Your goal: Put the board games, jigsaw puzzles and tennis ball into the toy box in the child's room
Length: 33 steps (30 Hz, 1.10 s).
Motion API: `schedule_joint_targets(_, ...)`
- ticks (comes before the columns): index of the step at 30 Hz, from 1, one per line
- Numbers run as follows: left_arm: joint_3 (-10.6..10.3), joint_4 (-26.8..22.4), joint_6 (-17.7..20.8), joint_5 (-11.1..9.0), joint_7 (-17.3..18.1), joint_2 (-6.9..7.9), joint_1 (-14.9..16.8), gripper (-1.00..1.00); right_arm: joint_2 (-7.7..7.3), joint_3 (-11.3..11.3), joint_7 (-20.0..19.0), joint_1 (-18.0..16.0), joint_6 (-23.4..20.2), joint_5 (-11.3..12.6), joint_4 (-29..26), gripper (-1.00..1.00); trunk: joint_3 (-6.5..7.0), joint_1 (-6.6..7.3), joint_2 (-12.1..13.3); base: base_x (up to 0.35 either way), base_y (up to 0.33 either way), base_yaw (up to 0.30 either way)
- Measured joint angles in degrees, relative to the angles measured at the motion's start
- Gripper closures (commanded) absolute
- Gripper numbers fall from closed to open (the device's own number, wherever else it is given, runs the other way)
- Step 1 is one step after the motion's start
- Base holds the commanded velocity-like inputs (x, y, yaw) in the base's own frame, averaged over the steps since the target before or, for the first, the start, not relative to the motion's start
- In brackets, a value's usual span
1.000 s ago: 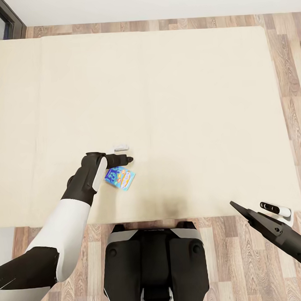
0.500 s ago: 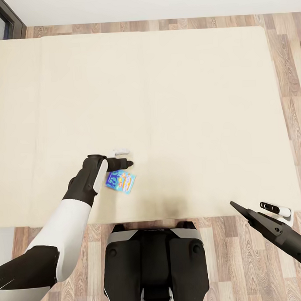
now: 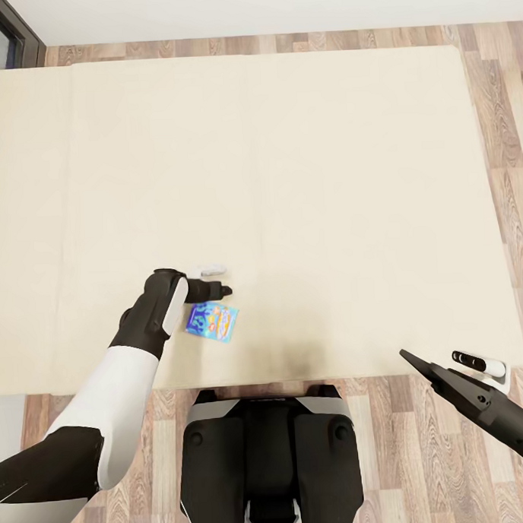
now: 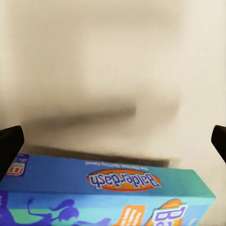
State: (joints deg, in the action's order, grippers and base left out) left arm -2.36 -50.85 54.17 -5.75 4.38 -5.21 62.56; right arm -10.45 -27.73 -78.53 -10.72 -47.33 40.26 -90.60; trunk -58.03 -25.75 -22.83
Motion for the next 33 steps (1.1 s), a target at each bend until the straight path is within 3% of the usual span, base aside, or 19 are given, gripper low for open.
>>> schedule_joint_targets(21,-0.11,-0.66,2.97,0.30,0.01,0.05,0.00,-1.00,-0.02,-0.03,0.01,0.00,0.00,0.01,0.00,-1.00,0.00,0.00,0.00,0.000,0.000,0.000)
schedule_joint_targets(33,0.16,-9.08,3.88,-0.15,0.05,0.64,0.00,-1.00,-0.04,-0.03,0.00,0.01,0.00,0.00,0.07,-1.00,0.71,0.00,0.00,0.000,0.000,0.000)
